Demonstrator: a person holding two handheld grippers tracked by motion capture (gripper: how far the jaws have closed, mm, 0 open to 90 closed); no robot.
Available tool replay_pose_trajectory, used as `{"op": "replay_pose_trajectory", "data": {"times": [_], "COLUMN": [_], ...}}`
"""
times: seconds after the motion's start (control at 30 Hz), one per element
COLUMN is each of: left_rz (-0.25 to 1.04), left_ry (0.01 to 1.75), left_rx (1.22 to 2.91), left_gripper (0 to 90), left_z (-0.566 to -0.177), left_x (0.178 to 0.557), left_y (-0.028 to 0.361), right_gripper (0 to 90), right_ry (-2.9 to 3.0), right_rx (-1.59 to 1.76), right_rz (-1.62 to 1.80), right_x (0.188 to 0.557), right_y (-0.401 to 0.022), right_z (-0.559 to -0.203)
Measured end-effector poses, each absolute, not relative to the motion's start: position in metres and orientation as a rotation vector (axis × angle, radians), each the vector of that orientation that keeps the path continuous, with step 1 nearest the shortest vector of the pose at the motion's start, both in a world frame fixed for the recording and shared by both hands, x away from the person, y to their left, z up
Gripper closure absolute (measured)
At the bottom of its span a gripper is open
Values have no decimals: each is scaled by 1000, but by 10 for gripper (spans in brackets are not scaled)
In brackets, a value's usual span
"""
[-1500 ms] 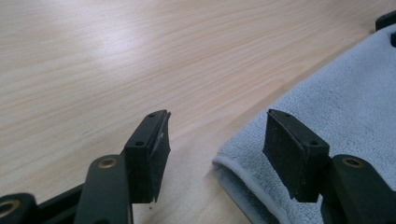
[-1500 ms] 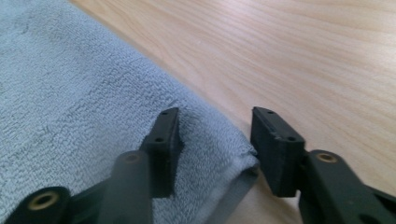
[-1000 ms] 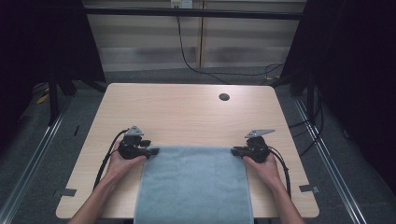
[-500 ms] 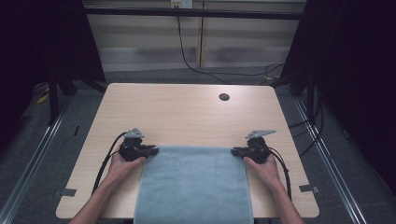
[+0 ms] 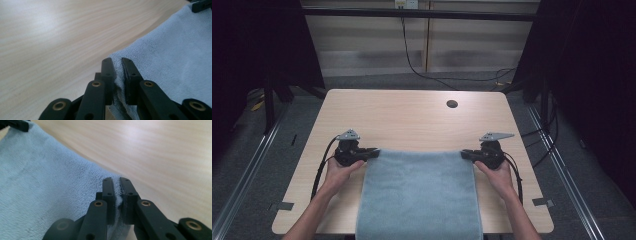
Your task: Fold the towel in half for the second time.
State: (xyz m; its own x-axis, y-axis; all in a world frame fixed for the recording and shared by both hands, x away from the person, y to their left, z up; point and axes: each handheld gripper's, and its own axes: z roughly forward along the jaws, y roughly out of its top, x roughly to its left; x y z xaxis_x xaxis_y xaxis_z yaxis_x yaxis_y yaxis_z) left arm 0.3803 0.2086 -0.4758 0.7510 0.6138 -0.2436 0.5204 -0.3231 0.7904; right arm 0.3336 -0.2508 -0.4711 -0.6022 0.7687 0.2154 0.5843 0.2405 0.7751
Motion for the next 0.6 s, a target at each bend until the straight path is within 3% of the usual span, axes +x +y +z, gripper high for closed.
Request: {"op": "replay_pose_trajectory", "data": {"times": [0.37, 0.6], "left_rz": [175, 250], "left_ry": [887, 880], "left_rx": [1904, 1837], "left_gripper": [817, 820], "left_z": [-454, -416], "left_x": [401, 422], "left_y": [211, 209], "right_gripper": [842, 844], "right_ry": [2231, 2181], "right_rx": [1252, 1217], "right_rz": [1378, 1390], "right_x": [362, 383], "right_y": [-251, -248], "right_z": [-437, -403]}}
